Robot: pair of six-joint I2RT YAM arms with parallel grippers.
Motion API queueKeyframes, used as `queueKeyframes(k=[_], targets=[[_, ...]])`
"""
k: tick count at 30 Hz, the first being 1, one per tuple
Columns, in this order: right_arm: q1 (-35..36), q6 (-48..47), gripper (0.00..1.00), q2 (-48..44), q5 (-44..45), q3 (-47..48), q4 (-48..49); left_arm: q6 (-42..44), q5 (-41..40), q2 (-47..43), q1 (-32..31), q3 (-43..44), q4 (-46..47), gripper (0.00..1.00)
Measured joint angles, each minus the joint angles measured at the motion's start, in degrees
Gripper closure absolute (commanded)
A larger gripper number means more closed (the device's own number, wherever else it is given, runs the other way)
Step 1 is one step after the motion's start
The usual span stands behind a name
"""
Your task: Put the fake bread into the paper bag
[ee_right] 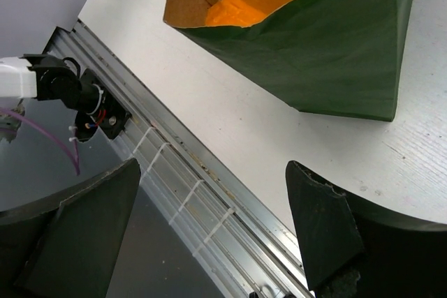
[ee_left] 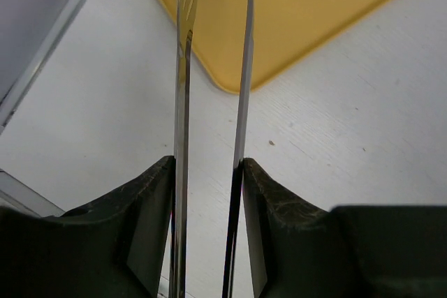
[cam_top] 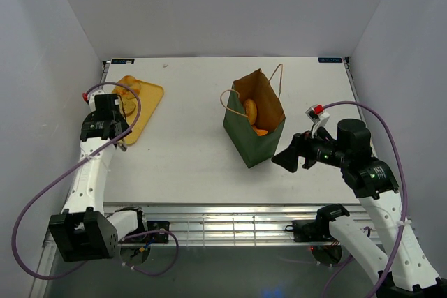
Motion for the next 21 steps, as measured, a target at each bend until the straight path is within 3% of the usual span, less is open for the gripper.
queueKeyframes(k=[6, 21], targets=[[0.8, 0.0, 0.10, -0.1, -2.1, 0.0, 0.4, 3.8, -1.6, 5.7, 4.5, 0.7, 3.3, 0.46], [3.8, -0.6, 0.10, -0.4, -0.5, 0.0, 0.4, 10.7, -3.2, 15.0, 6.1, 1.4, 10.8, 0.41]])
